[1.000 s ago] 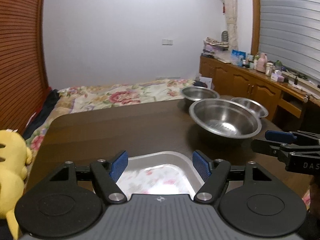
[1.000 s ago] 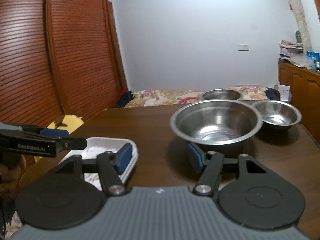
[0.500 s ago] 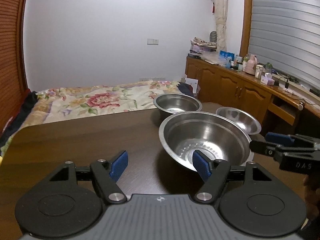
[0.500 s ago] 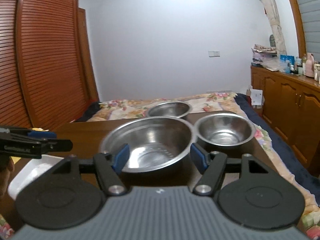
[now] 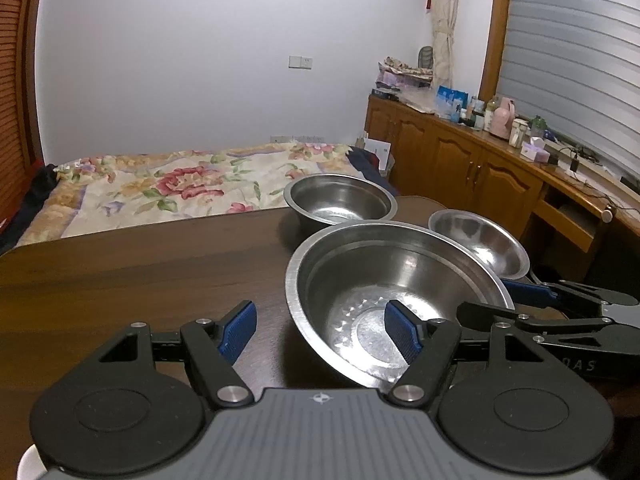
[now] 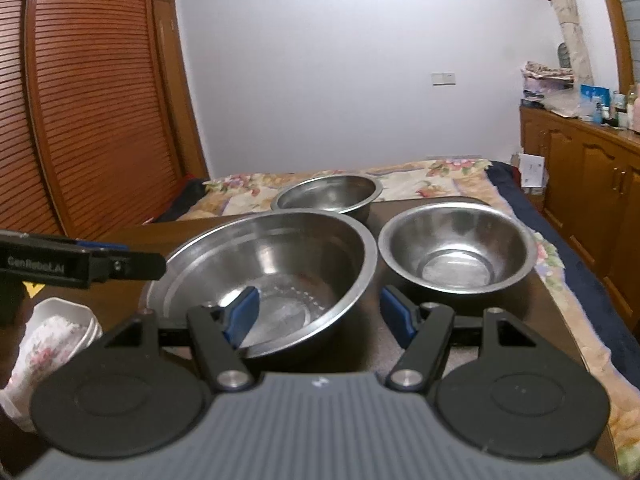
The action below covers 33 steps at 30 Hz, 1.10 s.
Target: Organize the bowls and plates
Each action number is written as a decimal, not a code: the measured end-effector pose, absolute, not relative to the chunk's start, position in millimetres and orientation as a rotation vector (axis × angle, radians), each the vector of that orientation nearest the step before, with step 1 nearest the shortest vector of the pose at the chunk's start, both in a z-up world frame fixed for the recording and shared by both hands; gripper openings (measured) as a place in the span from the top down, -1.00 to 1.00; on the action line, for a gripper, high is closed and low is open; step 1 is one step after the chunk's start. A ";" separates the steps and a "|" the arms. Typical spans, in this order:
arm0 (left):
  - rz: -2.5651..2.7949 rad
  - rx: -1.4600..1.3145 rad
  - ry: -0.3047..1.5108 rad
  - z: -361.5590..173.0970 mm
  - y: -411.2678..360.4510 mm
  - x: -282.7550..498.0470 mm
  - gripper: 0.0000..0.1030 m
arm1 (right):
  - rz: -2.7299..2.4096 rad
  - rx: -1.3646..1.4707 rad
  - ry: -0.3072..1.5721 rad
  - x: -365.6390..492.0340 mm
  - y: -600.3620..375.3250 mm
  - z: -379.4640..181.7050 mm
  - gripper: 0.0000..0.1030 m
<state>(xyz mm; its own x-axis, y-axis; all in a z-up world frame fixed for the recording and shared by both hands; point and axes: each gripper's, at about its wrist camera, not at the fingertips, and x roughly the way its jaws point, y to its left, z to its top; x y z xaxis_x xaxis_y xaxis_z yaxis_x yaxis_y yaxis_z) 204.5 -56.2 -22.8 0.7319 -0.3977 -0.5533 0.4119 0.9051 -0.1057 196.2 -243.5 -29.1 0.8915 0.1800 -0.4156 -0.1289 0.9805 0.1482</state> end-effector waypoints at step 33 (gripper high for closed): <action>-0.450 0.007 0.669 -33.7 -63.2 221.0 0.28 | 0.225 0.161 0.481 219.9 -246.8 -36.7 -0.17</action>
<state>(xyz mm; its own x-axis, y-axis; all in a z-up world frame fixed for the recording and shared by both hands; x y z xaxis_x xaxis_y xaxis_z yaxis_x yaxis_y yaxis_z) 221.0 -63.1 -33.7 0.6925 -0.4004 -0.6001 0.4050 0.9042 -0.1360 219.9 -246.8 -36.7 0.8627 0.2512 -0.4389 -0.1757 0.9627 0.2055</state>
